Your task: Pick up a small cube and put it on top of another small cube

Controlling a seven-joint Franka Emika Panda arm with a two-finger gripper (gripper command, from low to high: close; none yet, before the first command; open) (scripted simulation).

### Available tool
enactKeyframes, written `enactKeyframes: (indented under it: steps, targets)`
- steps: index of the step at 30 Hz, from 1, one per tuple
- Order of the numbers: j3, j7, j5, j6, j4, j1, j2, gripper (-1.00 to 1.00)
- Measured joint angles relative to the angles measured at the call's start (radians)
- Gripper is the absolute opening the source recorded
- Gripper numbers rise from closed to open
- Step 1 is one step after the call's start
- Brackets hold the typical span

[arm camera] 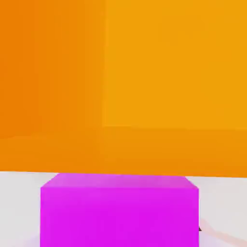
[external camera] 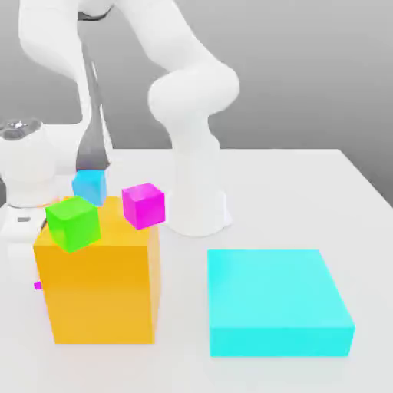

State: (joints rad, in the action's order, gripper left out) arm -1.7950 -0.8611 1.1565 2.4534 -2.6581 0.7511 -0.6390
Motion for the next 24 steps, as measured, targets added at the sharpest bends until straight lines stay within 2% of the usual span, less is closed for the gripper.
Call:
enactKeyframes:
  steps: [5,10,16,24]
  targets:
    - [0.325,-0.250,-0.094,-0.193,-0.018,-0.289,-0.112,-1.00]
    - [0.568,-0.460,-0.176,-0.386,-0.015,-0.426,-0.252,-1.00]
    - [0.783,-0.642,-0.275,-0.579,0.007,-0.424,-0.382,-1.00]
    - [0.972,-0.800,-0.415,-0.727,0.046,-0.253,-0.425,-1.00]
